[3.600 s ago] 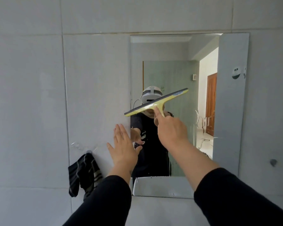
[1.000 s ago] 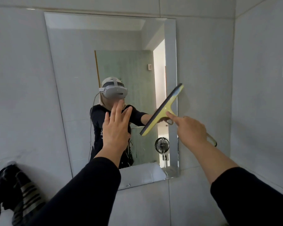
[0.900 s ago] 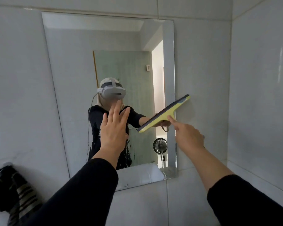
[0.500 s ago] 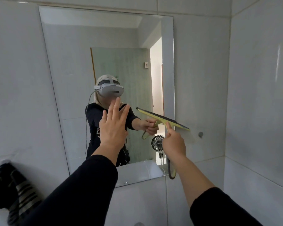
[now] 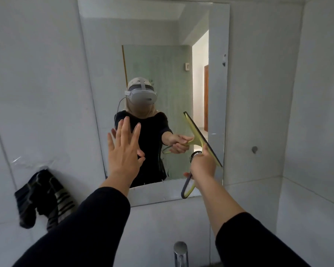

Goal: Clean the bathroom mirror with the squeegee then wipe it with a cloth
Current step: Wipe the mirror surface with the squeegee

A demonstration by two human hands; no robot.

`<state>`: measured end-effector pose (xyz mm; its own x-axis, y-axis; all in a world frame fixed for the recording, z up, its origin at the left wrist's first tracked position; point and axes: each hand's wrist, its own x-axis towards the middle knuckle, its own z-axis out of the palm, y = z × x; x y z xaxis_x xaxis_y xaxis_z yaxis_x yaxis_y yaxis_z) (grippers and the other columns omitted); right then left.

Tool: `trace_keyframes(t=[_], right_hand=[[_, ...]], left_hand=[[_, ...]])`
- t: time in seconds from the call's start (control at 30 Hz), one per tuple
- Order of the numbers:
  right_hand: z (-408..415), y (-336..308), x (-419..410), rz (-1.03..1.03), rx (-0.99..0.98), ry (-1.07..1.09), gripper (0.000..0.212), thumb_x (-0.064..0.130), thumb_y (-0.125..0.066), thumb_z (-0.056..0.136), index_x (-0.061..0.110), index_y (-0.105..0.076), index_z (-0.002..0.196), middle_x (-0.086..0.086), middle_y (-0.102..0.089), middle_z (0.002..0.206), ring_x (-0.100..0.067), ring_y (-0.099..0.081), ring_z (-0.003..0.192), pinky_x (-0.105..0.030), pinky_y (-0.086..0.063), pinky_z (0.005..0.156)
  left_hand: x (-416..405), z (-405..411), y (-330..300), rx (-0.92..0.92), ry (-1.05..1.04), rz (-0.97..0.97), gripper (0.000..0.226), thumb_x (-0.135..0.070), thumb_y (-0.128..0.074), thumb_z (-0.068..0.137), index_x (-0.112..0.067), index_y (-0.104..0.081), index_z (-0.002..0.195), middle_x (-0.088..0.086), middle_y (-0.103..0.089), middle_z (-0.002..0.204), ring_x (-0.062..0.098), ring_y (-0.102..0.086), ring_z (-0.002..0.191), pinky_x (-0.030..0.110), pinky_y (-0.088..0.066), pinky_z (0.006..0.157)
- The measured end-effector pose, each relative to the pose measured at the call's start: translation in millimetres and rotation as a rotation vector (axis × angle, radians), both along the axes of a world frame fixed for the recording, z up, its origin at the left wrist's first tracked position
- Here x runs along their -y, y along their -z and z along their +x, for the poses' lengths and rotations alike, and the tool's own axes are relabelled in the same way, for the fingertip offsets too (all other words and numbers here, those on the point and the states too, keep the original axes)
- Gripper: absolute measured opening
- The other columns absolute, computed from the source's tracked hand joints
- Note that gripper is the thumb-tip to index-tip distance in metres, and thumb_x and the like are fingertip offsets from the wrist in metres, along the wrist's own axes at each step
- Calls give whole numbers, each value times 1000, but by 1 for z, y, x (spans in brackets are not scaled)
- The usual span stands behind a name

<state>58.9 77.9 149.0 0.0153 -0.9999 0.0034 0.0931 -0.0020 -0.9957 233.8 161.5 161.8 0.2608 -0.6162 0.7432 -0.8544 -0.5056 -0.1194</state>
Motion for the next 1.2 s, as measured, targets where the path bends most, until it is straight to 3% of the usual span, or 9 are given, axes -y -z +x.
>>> trace_keyframes(t=[0.2, 0.43, 0.5, 0.57, 0.63, 0.77, 0.97, 1.1, 1.2], right_hand=[[23, 7, -9, -25, 53, 12, 59, 5, -29, 100, 40, -20, 148, -7, -51, 131, -18, -51, 53, -27, -50, 33], [34, 10, -20, -80, -41, 54, 55, 8, -26, 102, 37, -19, 149, -4, -48, 140, -18, -52, 46, -18, -41, 28], [37, 13, -26, -133, -101, 50, 56, 6, -26, 101, 33, -20, 149, -1, -60, 118, -15, -49, 46, -16, -36, 28], [43, 15, -32, -178, -145, 40, 56, 6, -27, 100, 31, -21, 149, 6, -53, 77, -11, -44, 49, -20, -37, 37], [50, 17, -37, -195, -167, 11, 55, 7, -27, 100, 31, -22, 149, 6, -46, 69, -10, -43, 52, -21, -37, 44], [64, 18, -50, -219, -198, -43, 54, 8, -27, 100, 31, -21, 149, 4, -44, 67, -10, -43, 51, -17, -36, 41], [75, 16, -62, -224, -190, -48, 54, 8, -27, 100, 29, -24, 149, 5, -46, 69, -28, -62, 72, -45, -57, 72], [87, 21, -74, -285, -255, -83, 54, 8, -27, 99, 28, -22, 150, 0, -45, 65, -20, -53, 62, -39, -55, 65], [101, 28, -83, -344, -332, -117, 54, 9, -27, 101, 29, -18, 150, 0, -45, 63, -10, -45, 55, -23, -39, 49]], left_hand=[[-5, 28, 9, -53, 90, -71, 100, -29, -76, 75, -24, -11, 151, 14, 5, 158, 33, 0, 146, 50, -18, 118], [-2, 32, 11, -73, 129, -78, 102, -27, -77, 76, -24, -9, 151, 13, 7, 158, 31, 5, 146, 48, -20, 118], [-4, 33, 11, -69, 143, -81, 98, -27, -74, 78, -24, -10, 151, 13, 6, 159, 31, 4, 146, 47, -21, 117], [-6, 34, 11, -47, 145, -83, 94, -26, -72, 79, -24, -11, 151, 12, 5, 159, 31, 1, 146, 45, -24, 117], [-8, 37, 11, -42, 163, -91, 93, -24, -72, 78, -24, -14, 151, 11, 2, 159, 30, -3, 146, 44, -31, 113], [-10, 36, 10, -79, 191, -103, 94, -21, -73, 77, -27, -15, 150, 7, 1, 160, 27, -3, 146, 42, -45, 103], [-18, 41, 10, -84, 215, -95, 94, -23, -72, 79, -22, -11, 151, 8, 0, 160, 27, -3, 147, 44, -31, 113], [-36, 55, 19, -185, 137, -119, 98, -28, -70, 82, -21, -1, 152, 8, 9, 160, 27, 5, 147, 47, -18, 118], [-45, 66, 28, -259, 109, -111, 106, -30, -71, 81, -24, 9, 150, 9, 13, 159, 27, 8, 147, 49, -15, 118]])
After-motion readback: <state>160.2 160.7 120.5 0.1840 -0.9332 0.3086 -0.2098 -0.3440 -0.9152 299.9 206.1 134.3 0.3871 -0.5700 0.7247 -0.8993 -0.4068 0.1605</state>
